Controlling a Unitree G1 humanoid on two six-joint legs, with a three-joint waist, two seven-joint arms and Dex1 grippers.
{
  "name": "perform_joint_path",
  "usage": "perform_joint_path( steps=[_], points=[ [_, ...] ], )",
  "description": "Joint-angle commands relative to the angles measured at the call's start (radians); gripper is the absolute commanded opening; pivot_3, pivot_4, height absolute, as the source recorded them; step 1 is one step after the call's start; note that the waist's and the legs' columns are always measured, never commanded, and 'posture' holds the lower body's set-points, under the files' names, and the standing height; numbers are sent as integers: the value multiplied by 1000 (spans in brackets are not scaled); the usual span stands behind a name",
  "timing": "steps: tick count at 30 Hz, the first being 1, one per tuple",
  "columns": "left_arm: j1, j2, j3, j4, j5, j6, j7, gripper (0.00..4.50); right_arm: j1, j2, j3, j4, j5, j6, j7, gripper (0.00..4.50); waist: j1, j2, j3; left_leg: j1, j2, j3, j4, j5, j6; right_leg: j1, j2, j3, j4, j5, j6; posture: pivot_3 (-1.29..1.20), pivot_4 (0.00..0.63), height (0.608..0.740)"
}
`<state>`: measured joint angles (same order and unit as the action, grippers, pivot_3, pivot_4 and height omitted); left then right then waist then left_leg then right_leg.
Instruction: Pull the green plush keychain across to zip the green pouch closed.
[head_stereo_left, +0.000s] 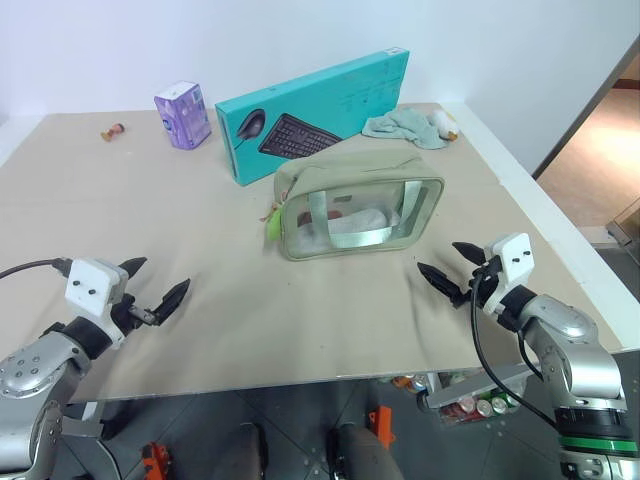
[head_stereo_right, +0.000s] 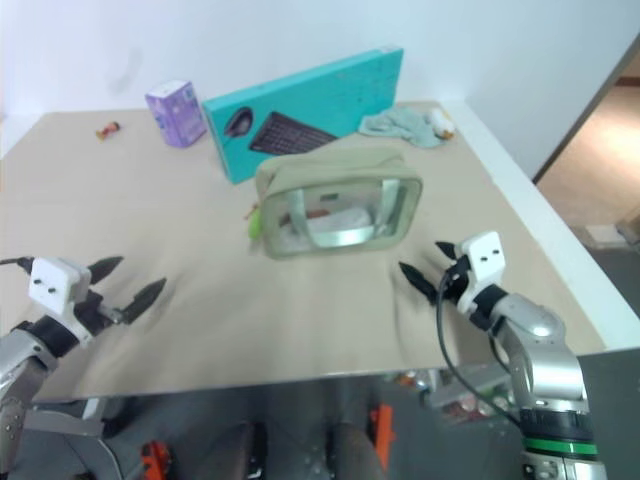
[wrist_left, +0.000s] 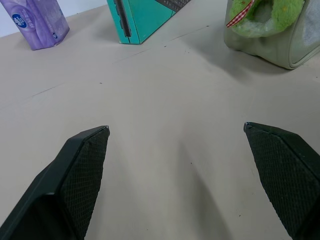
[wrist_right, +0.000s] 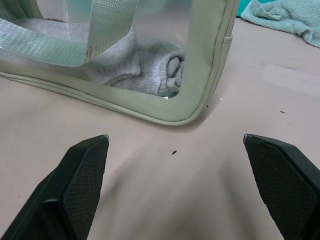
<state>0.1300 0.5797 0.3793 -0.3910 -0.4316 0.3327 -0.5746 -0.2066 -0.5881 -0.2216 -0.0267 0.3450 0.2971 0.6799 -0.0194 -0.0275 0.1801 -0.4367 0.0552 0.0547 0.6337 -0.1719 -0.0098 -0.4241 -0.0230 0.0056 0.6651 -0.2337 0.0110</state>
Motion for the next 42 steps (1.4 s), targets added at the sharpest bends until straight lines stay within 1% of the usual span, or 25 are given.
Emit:
perform_joint_path(
  steps=[1,6,20,25,29,31,35,37,40,42],
  points=[
    [-8,0,-3,-18,6,-18,4,4467,-14,-10,-18,-39,12,-7,0,4478,0,0,0,0,0,0,0,0,0,0,0,0,0,0,0,0,150,740],
    [-2,-17,-12,-30,-10,-23,-8,4467,-22,-10,-13,-36,11,-9,-2,4478,0,0,0,0,0,0,0,0,0,0,0,0,0,0,0,0,150,740],
    [-5,-14,-29,-34,-15,-21,-30,4467,-25,-7,-7,-37,9,-14,-7,4478,0,0,0,0,-1,1,0,0,0,0,0,0,0,0,0,0,150,740],
    [-8,19,-57,-87,-81,11,-115,4467,-33,-14,-4,-39,-11,-62,-6,4478,0,0,0,0,-1,1,0,0,0,0,0,1,0,0,0,0,150,740],
    [-55,94,-72,-170,-224,121,-194,4467,-98,-42,-25,-27,-8,-65,-7,4478,0,0,0,0,0,1,0,0,0,0,0,1,0,0,0,0,150,740],
    [-109,141,-88,-198,-304,189,-233,4467,-171,-70,-25,-2,-7,-62,6,4478,0,0,0,0,-1,1,0,0,0,0,1,1,0,0,0,0,150,740],
    [-188,195,-116,-192,-375,252,-282,4467,-295,-99,0,49,6,-44,46,4478,-1,0,0,1,-1,2,1,0,1,0,1,3,0,0,0,0,150,740],
    [-227,208,-132,-182,-399,274,-300,4467,-358,-106,8,91,15,-34,74,4478,-1,0,0,1,-1,4,1,0,1,0,2,3,0,1,0,0,150,740],
    [-296,191,-144,-161,-435,297,-286,4467,-429,-119,31,166,10,-48,137,4478,-1,-1,0,0,-1,6,0,0,0,0,3,4,0,0,1,0,150,740],
    [-323,183,-149,-153,-448,308,-276,4467,-455,-122,41,203,-1,-65,164,4478,-1,-1,0,0,-1,6,0,0,1,0,3,4,0,2,4,0,150,740]
  ],
)
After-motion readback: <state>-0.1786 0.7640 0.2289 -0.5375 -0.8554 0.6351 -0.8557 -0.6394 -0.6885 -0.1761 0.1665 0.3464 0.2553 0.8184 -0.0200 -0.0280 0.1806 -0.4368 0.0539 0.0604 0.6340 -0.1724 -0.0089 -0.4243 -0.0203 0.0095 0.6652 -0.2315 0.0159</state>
